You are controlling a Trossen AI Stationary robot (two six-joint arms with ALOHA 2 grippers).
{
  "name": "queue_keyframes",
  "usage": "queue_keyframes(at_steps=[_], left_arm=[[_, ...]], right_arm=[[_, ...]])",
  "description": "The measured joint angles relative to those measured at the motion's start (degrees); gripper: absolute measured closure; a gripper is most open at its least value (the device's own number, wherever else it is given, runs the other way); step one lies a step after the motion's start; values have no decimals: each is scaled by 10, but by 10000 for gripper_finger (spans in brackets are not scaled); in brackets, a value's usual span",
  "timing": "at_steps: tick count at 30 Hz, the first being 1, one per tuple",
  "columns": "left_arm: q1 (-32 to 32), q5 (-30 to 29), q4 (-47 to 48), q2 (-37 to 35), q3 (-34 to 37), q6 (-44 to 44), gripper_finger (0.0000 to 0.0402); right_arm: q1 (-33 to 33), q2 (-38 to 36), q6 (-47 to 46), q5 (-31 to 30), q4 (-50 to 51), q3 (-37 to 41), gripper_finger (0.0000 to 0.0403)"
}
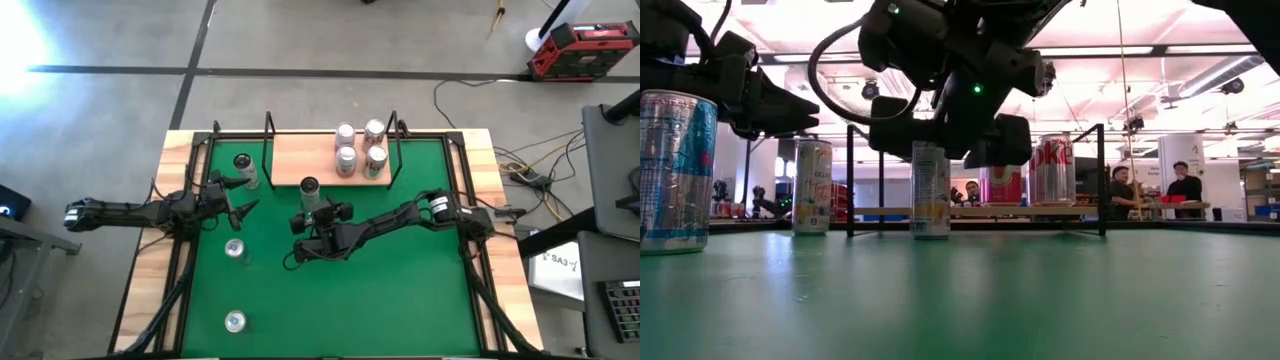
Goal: Place canned beverage on shelf
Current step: Put the right black and white soda can on the shelf
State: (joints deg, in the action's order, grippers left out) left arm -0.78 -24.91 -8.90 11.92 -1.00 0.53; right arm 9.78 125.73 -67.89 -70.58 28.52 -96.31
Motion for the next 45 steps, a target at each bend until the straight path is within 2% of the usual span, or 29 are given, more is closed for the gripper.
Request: queue_keyframes(at_steps=[12, 29, 38, 41, 45], left_arm=[[0, 0, 0, 0, 0, 0, 70], [0, 0, 0, 0, 0, 0, 70], [0, 0, 0, 0, 0, 0, 70], [0, 0, 0, 0, 0, 0, 70], [0, 0, 0, 0, 0, 0, 70]], right_arm=[[-40, 0, 3, 34, -8, 0, 29], [-65, 1, 48, 38, -37, 0, 29], [-78, 1, 49, 66, -42, 0, 29], [-77, 1, 49, 66, -47, 0, 45], [-77, 1, 49, 66, -52, 0, 95]])
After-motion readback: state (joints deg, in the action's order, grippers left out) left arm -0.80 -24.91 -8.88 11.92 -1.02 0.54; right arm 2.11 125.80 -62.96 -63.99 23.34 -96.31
